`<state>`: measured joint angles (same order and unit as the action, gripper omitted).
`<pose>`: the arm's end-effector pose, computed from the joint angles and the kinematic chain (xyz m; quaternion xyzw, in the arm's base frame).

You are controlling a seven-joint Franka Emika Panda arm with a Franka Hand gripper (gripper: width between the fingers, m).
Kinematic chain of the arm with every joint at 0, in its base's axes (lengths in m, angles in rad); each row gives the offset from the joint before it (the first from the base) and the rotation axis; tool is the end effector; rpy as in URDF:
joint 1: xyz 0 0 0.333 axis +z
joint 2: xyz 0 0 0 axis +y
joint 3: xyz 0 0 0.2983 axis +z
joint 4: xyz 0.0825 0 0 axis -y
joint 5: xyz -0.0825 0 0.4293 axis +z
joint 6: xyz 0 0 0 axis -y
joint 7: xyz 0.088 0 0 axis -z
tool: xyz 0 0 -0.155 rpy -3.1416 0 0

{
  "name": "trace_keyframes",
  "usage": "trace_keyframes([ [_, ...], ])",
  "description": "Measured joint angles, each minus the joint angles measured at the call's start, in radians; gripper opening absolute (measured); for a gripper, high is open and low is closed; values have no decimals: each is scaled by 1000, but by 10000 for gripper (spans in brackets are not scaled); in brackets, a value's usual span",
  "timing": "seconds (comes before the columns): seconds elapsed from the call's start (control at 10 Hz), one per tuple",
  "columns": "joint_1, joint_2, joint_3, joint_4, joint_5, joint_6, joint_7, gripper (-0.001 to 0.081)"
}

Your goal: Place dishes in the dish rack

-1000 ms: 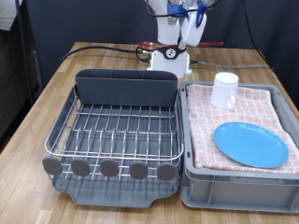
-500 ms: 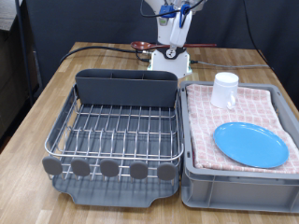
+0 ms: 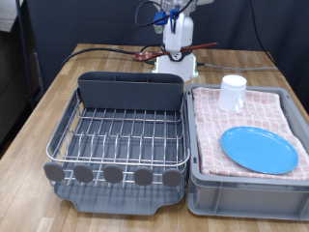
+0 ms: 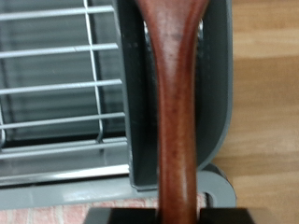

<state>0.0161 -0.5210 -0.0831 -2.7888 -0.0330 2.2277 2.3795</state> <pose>0.3863 -0.0210 0.2615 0.3558 -0.9343 -0.0153 0.0158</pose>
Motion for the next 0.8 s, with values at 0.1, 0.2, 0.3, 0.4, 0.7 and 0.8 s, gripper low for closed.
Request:
trace_keyframes([
  [0.1,6,0,-32,-9,34,10,-43,89],
  [0.2,8,0,-60,-14,58,11,-80,89],
  [0.3,8,0,-85,-16,72,11,-111,89],
  [0.4,9,0,-113,-17,94,11,-151,89],
  [0.7,19,8,-230,-21,184,12,-317,89],
  [0.8,21,24,-270,-21,211,13,-367,89],
])
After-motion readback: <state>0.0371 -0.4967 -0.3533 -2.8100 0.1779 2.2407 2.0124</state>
